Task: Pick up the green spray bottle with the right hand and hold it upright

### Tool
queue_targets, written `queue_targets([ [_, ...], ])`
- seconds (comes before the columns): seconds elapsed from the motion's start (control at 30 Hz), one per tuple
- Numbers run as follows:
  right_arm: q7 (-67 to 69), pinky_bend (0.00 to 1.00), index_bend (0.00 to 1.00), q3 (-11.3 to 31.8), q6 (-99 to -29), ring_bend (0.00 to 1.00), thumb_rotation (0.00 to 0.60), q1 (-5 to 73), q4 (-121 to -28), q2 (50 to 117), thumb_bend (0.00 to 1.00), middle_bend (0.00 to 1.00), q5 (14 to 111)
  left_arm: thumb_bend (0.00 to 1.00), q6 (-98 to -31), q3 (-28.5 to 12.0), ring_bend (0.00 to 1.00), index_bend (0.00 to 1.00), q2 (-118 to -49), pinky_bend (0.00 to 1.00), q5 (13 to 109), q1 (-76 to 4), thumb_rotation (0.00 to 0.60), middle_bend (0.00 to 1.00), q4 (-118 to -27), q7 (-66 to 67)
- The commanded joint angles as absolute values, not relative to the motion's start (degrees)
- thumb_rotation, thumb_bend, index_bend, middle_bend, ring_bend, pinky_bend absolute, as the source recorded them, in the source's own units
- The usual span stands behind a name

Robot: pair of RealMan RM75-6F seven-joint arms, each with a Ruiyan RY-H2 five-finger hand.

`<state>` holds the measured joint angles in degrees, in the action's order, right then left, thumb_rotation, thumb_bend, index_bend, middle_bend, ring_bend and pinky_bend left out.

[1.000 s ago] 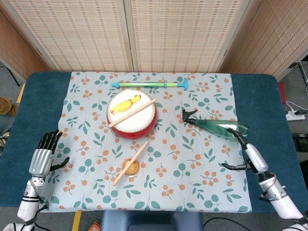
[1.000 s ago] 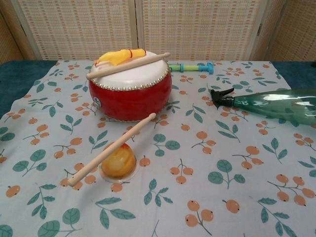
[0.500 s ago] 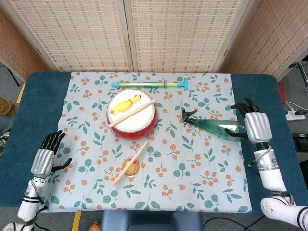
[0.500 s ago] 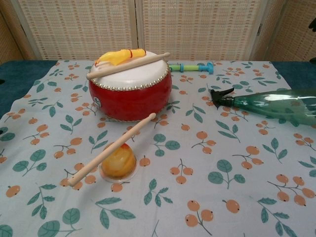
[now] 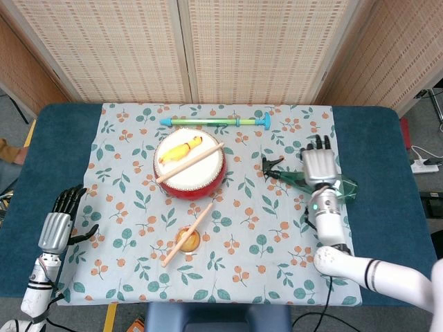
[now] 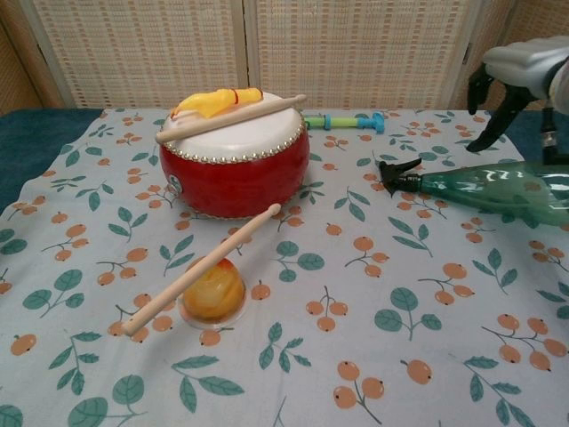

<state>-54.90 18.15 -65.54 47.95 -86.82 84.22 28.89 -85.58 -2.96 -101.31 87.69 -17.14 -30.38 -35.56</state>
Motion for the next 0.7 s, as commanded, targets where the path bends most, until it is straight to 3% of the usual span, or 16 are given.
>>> queue_targets([
  [0.03, -57.0, 0.00, 0.44, 17.7, -63.7, 0.01, 0.600, 50.0, -82.7, 87.9, 0.00, 0.27, 25.6, 0.22, -85.6, -3.1, 0.00, 0.00, -101.2, 0.03, 87.6, -17.1, 0.600, 0.00, -30.3, -36.4],
  [0.23, -59.8, 0.00, 0.46, 16.5, -63.1, 0.01, 0.600, 52.6, -74.0, 93.9, 0.00, 0.27, 21.7, 0.22, -85.4, -3.4, 0.00, 0.00, -101.2, 0.03, 87.2, -17.0, 0.600, 0.00, -30.0, -37.3],
  [0.7, -59.9, 0.00, 0.40, 15.9, -61.4, 0.01, 0.600, 53.0, -66.5, 96.6, 0.00, 0.27, 20.5, 0.22, -84.9, -4.3, 0.00, 0.00, -101.5, 0.03, 86.2, -17.0, 0.600, 0.00, -28.7, -39.3],
])
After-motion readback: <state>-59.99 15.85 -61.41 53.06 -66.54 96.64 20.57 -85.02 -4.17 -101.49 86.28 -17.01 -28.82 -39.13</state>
